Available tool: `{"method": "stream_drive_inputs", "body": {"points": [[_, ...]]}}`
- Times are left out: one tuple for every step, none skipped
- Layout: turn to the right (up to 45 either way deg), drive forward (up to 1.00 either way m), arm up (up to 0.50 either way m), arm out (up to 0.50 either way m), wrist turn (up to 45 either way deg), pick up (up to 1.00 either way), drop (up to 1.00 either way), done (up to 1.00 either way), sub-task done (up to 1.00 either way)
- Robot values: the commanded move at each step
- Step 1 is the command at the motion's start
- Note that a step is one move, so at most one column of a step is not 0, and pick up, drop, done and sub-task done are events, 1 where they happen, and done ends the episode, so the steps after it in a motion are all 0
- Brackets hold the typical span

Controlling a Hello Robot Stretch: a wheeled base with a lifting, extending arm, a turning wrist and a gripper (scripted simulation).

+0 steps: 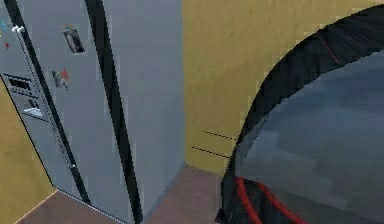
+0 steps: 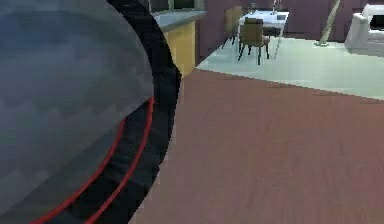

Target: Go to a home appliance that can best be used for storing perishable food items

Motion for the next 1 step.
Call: {"method": "stream_drive_inputs", "body": {"points": [[-21.0, 0.0, 0.0, 0.0, 0.0, 0.0, 0.0, 0.0, 0.0]]}}
